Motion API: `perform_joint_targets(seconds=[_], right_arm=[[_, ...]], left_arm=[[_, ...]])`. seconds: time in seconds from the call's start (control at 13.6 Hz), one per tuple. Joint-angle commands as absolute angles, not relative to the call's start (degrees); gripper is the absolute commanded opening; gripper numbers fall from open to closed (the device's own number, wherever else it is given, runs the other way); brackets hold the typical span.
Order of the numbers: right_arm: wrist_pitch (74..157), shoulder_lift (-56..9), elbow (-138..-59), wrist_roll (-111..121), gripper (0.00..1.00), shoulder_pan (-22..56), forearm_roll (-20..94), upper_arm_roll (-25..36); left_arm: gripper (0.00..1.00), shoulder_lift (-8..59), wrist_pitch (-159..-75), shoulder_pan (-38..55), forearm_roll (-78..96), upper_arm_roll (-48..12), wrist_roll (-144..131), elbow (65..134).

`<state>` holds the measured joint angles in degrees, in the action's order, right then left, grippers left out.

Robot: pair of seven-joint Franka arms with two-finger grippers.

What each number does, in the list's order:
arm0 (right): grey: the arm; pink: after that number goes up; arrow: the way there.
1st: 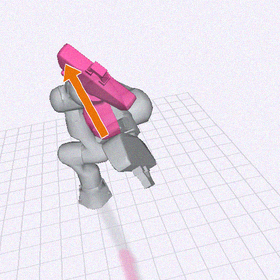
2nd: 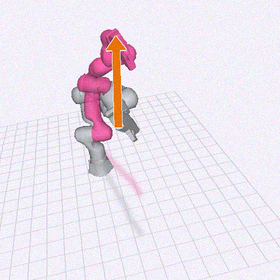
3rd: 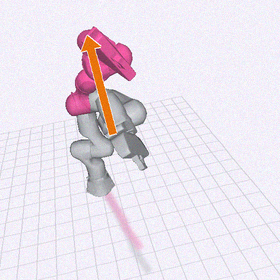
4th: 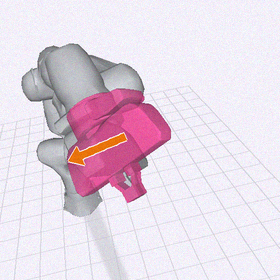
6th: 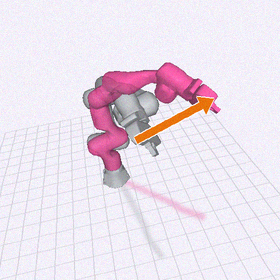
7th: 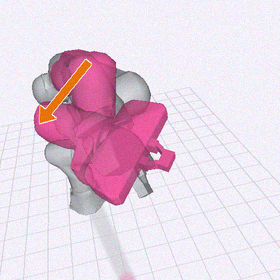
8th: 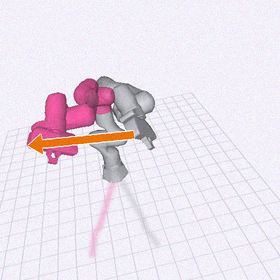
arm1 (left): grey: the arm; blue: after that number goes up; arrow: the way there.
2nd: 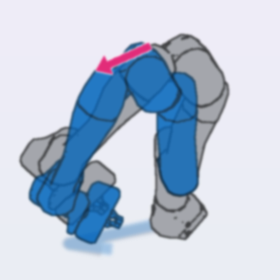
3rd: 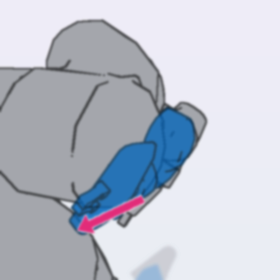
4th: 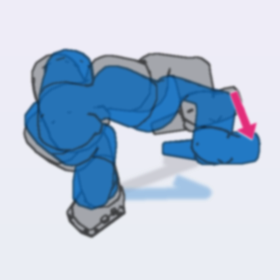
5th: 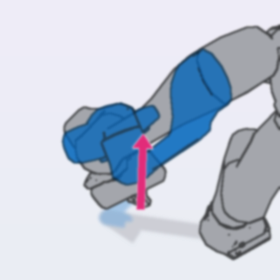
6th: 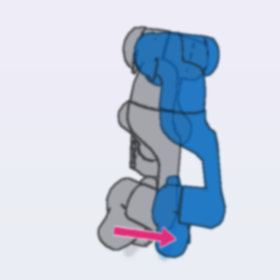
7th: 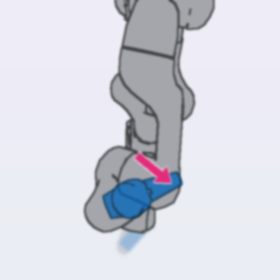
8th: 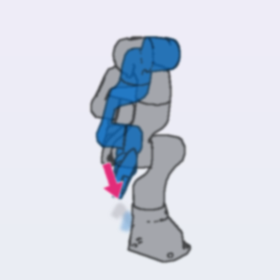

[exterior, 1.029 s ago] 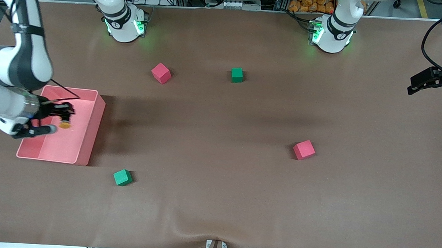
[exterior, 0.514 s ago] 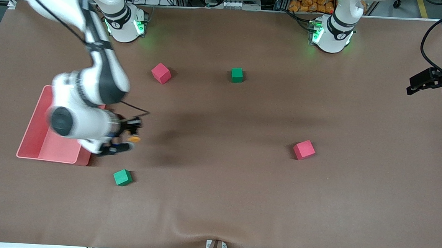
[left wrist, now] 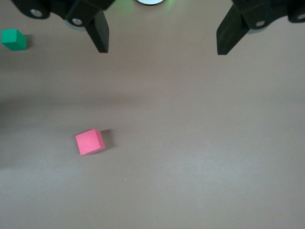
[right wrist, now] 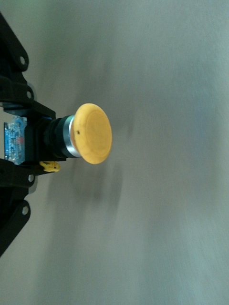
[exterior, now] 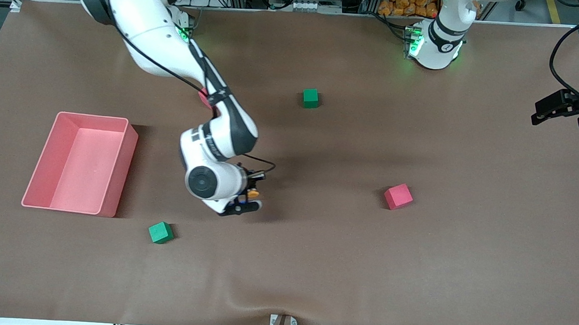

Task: Place and upright button with both arms
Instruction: 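Carry the button with the right gripper out to mid-table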

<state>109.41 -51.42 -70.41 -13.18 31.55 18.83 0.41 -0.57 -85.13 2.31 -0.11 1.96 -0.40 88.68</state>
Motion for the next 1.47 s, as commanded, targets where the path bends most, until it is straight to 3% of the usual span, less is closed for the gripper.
perform_joint_targets(seconds=[0.0, 0.29, 1.4], right_arm=[[107.9, -54.8, -63.7, -20.9, 0.03, 35.1, 20.1, 0.7], [109.5, -55.0, -63.6, -26.0, 0.02, 38.6, 20.0, 0.8], [114.4, -58.4, -63.7, -30.7, 0.03, 38.5, 22.9, 0.7]], left_arm=[[1.0, -0.4, -84.3, 2.3, 0.9, 1.9, 0.1, 88.3], [1.0, -0.3, -84.4, 2.5, 0.9, 1.9, 0.1, 88.3], [1.0, 0.1, -84.3, 2.8, 0.9, 1.8, 0.1, 88.3]])
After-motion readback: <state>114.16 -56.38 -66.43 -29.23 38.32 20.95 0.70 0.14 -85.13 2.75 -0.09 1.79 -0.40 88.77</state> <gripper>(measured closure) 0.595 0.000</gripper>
